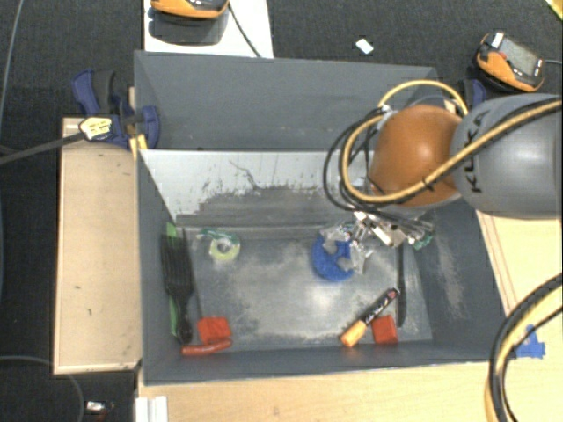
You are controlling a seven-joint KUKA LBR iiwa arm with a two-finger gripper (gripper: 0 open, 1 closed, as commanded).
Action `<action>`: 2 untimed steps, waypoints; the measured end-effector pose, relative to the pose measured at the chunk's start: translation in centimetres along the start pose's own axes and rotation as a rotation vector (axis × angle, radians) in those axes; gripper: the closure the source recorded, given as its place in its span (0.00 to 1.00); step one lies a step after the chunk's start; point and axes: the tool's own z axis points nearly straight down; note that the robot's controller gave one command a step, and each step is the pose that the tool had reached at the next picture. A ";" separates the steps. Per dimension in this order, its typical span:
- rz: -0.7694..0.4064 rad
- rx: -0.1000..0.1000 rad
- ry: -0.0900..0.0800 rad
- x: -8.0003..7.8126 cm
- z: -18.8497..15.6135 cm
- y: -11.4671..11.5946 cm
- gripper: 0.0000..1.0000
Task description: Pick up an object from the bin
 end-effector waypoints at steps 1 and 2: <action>0.003 0.000 0.000 0.0 0.0 0.0 1.00; 0.005 0.000 0.000 0.0 0.0 0.0 1.00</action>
Offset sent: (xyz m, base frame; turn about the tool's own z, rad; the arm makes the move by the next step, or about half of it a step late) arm 0.0000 0.0000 0.0000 0.0000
